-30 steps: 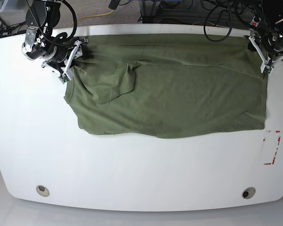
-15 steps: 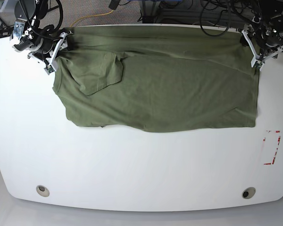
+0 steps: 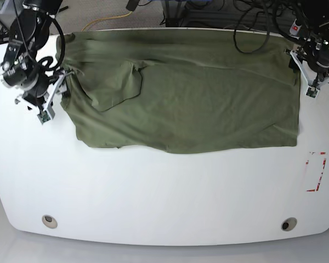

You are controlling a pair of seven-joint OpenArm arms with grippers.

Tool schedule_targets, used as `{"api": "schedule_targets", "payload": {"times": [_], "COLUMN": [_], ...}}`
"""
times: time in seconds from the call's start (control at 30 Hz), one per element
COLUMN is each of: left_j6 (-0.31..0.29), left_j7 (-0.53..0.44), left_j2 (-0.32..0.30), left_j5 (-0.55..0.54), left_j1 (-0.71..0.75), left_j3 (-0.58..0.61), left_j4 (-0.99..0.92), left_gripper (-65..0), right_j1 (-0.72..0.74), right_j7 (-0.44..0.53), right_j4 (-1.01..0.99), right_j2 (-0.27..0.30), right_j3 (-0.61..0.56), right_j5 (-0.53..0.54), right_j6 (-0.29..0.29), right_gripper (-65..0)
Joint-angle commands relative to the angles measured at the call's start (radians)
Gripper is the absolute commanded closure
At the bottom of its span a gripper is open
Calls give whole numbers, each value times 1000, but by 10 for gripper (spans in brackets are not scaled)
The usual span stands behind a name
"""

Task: Fold the T-shirt properly
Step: 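Move the right gripper to the shirt's hem corner and pull it outward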

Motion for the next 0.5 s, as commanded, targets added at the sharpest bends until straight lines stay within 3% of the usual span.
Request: {"api": "schedule_targets", "payload": {"times": [0.0,0.17,0.33,0.47], "left_j6": [-1,-1,-1,-1], "left_j7": [-9,-9,-9,-9], "left_j2": [-10,-10,-9,-7], "left_j5": [0,5,115,175], "left_j1": [-43,-160,-258,-303], "left_j3": [-10,-27,-16,30], "left_j4": [17,-6,-13,-26], "left_gripper": [-396,-396,-396,-396], "right_j1": [72,265,421,529], "right_j7": [12,25,79,153], "right_j4": [-63,-273,-494,-658], "right_j2": [14,22,23,23], "right_j3": [-17,-55,-63,-144], "right_j5": [3,1,0,0], "right_j6": [-1,-1,-1,-1], "right_gripper": [-328,-328,-328,-328]}}
